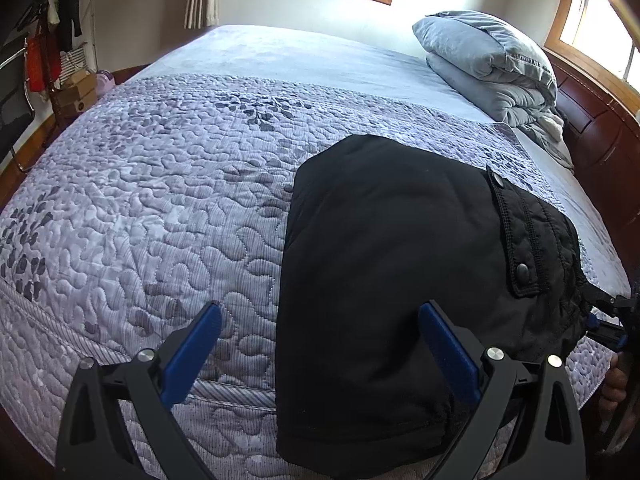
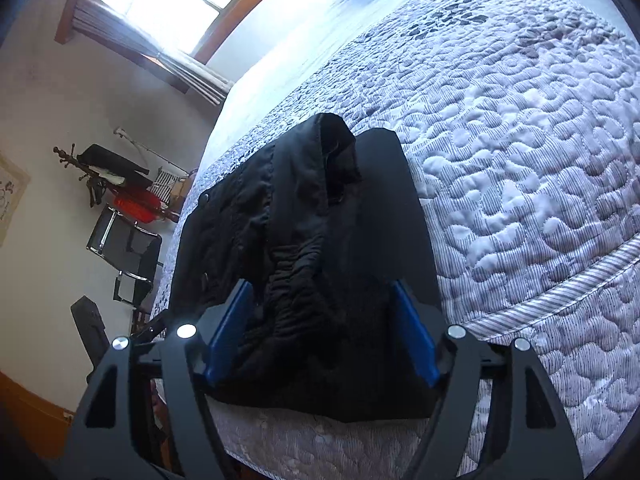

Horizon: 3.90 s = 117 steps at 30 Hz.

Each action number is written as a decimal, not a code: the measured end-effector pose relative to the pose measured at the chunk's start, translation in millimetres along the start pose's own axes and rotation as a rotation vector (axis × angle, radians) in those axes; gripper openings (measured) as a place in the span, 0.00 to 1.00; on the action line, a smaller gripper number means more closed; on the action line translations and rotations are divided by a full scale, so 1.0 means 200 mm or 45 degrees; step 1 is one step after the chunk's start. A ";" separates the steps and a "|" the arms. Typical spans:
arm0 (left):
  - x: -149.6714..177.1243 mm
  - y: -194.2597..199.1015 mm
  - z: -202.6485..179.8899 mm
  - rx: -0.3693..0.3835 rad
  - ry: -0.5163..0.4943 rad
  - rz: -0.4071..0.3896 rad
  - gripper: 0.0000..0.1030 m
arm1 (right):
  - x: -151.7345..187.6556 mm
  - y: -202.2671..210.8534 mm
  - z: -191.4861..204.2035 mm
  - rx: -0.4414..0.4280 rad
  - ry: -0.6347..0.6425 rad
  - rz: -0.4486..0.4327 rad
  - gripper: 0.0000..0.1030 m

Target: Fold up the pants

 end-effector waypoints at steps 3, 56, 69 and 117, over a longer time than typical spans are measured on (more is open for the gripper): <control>0.00 0.01 -0.01 -0.006 -0.010 -0.001 0.97 | 0.00 -0.01 0.02 -0.023 0.012 0.012 0.42; 0.18 -0.06 0.13 0.397 0.350 0.336 0.97 | 0.00 0.06 0.01 0.072 0.119 -0.051 0.29; 0.22 -0.24 0.05 0.714 0.629 0.541 0.96 | 0.00 0.04 0.00 0.054 0.111 -0.033 0.29; 0.23 -0.33 -0.17 0.749 0.477 0.644 0.97 | 0.05 -0.07 -0.32 -0.257 -0.282 0.293 0.89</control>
Point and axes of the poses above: each gripper's, at about its wrist camera, not at the fingertips, and y roughly against the way its jaws point, z to its left, x to its underside, the point moved 8 cm from there along -y, roughly the way its jaws point, and after that the axes turned 6 degrees about -y, right-handed, at the moved point
